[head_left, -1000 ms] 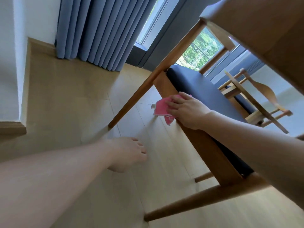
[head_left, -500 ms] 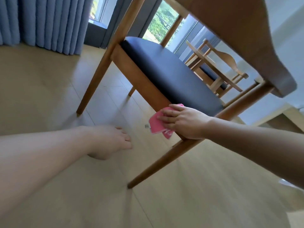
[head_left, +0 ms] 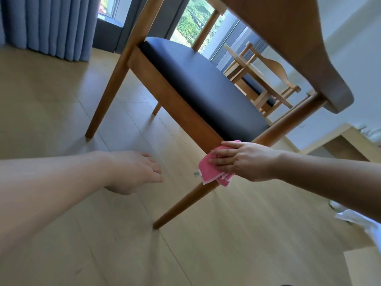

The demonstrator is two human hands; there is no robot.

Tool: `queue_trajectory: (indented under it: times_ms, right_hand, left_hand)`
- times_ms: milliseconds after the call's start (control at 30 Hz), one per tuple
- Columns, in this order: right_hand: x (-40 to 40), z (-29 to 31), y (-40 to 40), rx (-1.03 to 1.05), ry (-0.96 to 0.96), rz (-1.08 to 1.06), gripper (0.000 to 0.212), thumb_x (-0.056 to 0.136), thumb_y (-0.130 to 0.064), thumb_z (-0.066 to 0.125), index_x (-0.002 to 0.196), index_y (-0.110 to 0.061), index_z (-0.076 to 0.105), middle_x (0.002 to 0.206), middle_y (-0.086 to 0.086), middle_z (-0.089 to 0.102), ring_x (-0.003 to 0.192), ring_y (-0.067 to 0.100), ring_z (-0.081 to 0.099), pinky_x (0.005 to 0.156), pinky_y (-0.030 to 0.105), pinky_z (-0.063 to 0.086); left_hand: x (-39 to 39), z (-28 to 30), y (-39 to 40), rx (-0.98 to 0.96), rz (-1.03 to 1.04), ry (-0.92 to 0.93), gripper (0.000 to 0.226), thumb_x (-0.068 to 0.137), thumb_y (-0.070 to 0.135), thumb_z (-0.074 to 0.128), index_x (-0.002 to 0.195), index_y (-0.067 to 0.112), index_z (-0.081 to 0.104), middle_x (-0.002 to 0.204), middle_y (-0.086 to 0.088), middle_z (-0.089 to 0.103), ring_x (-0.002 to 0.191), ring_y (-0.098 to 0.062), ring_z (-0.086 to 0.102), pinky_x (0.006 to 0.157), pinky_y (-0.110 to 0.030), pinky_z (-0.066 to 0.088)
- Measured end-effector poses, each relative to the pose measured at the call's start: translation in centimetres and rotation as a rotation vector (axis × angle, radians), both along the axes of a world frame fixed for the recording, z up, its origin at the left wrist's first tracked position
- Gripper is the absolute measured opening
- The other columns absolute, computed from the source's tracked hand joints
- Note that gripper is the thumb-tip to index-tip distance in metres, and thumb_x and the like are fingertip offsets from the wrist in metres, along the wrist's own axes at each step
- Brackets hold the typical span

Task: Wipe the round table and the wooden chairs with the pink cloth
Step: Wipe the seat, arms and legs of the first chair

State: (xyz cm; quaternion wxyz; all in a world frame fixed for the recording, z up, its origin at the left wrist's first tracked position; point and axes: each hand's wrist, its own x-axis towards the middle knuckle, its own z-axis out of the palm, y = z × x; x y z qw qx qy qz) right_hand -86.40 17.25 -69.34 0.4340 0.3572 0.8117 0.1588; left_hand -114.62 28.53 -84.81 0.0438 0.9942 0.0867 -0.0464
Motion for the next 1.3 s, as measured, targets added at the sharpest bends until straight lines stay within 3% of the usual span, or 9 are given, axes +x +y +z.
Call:
queue_trajectory:
  times_ms: [133, 300, 433, 600, 900, 1300]
  right_hand:
    - [0.0, 0.1, 0.8, 0.005, -0.011, 0.038, 0.062, 0.08, -0.022, 0.072, 0.137, -0.027, 0.048, 0.148, -0.004, 0.04, 0.141, 0.015, 0.008, 0.113, 0.041, -0.004]
    - [-0.9, -0.5, 3.3, 0.02, 0.001, 0.027, 0.061, 0.086, -0.035, 0.063, 0.143, -0.029, 0.04, 0.153, -0.007, 0.03, 0.145, 0.016, 0.004, 0.114, 0.04, -0.008]
    - [-2.7, -1.3, 6.6, 0.097, 0.004, 0.076, 0.054, 0.091, -0.026, 0.057, 0.143, -0.026, 0.042, 0.152, -0.004, 0.035, 0.146, 0.02, 0.013, 0.114, 0.04, -0.008]
    - [-5.7, -2.8, 12.9, 0.181, 0.018, 0.077, 0.051, 0.096, -0.026, 0.047, 0.146, -0.025, 0.036, 0.156, -0.003, 0.027, 0.147, 0.021, 0.01, 0.112, 0.039, -0.014]
    - [-10.8, -3.9, 25.9, 0.312, -0.02, 0.053, 0.055, 0.095, -0.032, 0.051, 0.147, -0.03, 0.032, 0.156, -0.004, 0.026, 0.147, 0.023, 0.01, 0.116, 0.044, -0.006]
    - [-14.1, -4.0, 33.4, 0.445, -0.011, -0.001, 0.06, 0.097, -0.037, 0.047, 0.151, -0.026, 0.022, 0.16, 0.0, 0.016, 0.147, 0.029, 0.004, 0.119, 0.05, 0.004]
  left_hand:
    - [-0.1, -0.3, 0.5, 0.009, 0.013, -0.009, 0.068, 0.093, 0.014, 0.052, 0.147, 0.038, 0.018, 0.153, 0.012, 0.027, 0.142, -0.014, 0.02, 0.115, -0.034, 0.018]
    - [-0.6, -0.5, 0.9, 0.013, 0.02, -0.025, 0.067, 0.093, 0.013, 0.051, 0.147, 0.035, 0.02, 0.152, 0.01, 0.03, 0.142, -0.014, 0.021, 0.116, -0.034, 0.015]
    - [-2.1, -0.4, 1.9, 0.001, 0.088, -0.017, 0.063, 0.095, 0.012, 0.046, 0.148, 0.034, 0.022, 0.153, 0.008, 0.028, 0.143, -0.015, 0.019, 0.115, -0.032, 0.014]
    - [-5.3, 0.0, 5.0, 0.019, 0.19, -0.002, 0.059, 0.096, 0.008, 0.038, 0.148, 0.031, 0.023, 0.153, 0.007, 0.027, 0.141, -0.015, 0.021, 0.116, -0.031, 0.013]
    - [-9.6, -0.4, 9.4, 0.067, 0.449, -0.213, 0.046, 0.094, 0.01, 0.038, 0.137, 0.025, 0.037, 0.135, 0.004, 0.047, 0.127, -0.017, 0.042, 0.111, -0.035, 0.028]
    - [-10.0, -1.3, 9.7, 0.04, 0.471, -0.129, 0.044, 0.091, 0.005, 0.04, 0.132, 0.019, 0.04, 0.128, -0.002, 0.048, 0.12, -0.023, 0.044, 0.109, -0.037, 0.03]
